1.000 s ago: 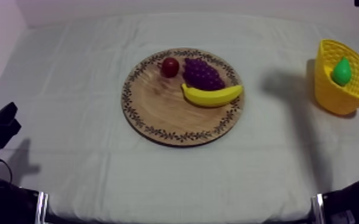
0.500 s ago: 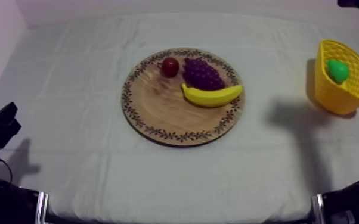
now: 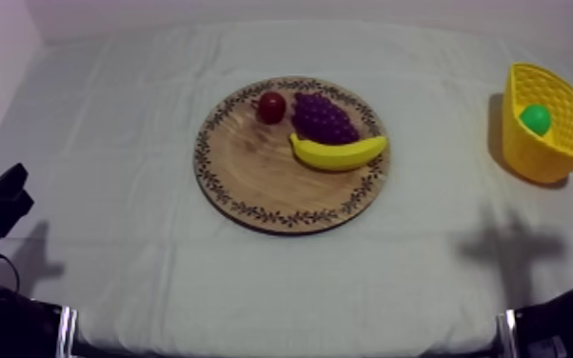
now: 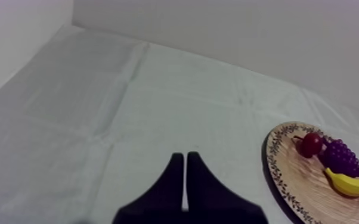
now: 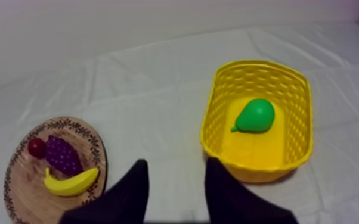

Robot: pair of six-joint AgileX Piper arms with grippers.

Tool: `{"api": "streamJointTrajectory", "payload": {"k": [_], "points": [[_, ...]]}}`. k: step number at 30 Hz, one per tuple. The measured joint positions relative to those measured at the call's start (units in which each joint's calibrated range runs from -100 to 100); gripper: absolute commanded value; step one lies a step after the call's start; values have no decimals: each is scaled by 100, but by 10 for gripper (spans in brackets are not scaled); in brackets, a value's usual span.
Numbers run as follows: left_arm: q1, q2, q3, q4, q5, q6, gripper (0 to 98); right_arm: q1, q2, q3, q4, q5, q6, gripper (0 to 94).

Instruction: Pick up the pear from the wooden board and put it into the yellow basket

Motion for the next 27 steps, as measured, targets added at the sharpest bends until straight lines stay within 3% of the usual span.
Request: {"api": "streamJointTrajectory", "payload": {"k": [6, 13, 20, 27], "points": [[0, 0, 0, 0, 0, 0, 1, 24, -841, 775, -37, -499, 109, 101], [0, 0, 0, 0, 0, 0, 1, 34, -1689, 1755, -287, -1263, 422, 21], [0, 0, 0, 0, 0, 0, 1, -45, -2556, 2821, -389, -1708, 658, 4], [0, 0, 0, 0, 0, 0, 1, -52, -3211, 3669, -419, -1777, 778, 3]]}}
